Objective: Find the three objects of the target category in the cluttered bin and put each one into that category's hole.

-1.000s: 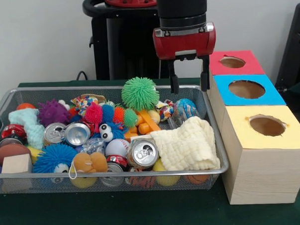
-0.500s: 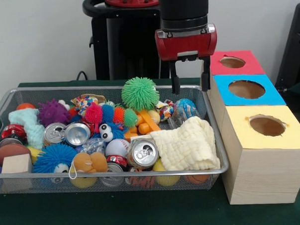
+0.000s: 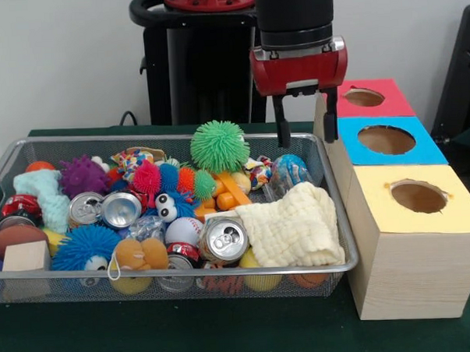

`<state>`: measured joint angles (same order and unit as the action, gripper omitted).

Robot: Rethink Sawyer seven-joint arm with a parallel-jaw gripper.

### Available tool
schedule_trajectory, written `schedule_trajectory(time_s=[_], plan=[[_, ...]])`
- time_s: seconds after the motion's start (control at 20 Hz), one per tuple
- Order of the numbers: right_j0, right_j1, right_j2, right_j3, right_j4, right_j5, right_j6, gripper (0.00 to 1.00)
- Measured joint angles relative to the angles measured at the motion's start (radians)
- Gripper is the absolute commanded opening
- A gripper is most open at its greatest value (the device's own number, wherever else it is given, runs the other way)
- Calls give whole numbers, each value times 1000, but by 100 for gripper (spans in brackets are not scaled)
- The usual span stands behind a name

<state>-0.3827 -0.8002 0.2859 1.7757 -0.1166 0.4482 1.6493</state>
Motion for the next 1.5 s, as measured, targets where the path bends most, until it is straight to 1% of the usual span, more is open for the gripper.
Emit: schedule_trajectory(time_s=[0.55, 0.85, 1.05, 1.25, 1.4, 1.5], plan=[[0, 1, 15, 0, 0, 0, 0, 100], [-8, 6, 44, 0, 0, 0, 0, 100], [-23, 7, 82, 8, 0, 0, 0, 100], [-54, 8, 127, 22, 0, 0, 0, 100], [-91, 13, 169, 37, 0, 0, 0, 100], [-101, 13, 180, 41, 0, 0, 0, 100]])
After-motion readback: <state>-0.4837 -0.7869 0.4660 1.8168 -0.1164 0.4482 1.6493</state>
